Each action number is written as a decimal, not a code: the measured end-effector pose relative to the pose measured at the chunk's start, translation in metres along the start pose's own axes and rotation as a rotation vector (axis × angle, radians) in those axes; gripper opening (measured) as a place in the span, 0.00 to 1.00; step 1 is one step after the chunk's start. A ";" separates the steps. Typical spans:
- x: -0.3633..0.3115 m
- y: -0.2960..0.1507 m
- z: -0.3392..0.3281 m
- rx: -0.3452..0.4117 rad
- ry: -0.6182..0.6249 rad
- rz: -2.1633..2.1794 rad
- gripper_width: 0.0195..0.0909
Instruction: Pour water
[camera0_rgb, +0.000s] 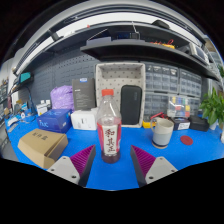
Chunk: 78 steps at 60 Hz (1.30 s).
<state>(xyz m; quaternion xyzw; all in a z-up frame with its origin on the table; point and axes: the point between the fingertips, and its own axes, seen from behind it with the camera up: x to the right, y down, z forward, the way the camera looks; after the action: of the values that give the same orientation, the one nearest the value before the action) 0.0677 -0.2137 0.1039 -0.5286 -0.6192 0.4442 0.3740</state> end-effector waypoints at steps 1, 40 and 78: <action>-0.020 0.009 0.012 0.009 0.003 0.008 0.70; -0.025 -0.022 0.109 0.143 0.065 0.028 0.39; 0.052 -0.058 0.121 0.060 -0.072 1.023 0.29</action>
<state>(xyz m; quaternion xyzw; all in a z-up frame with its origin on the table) -0.0727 -0.1840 0.1193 -0.7375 -0.2807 0.6057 0.1020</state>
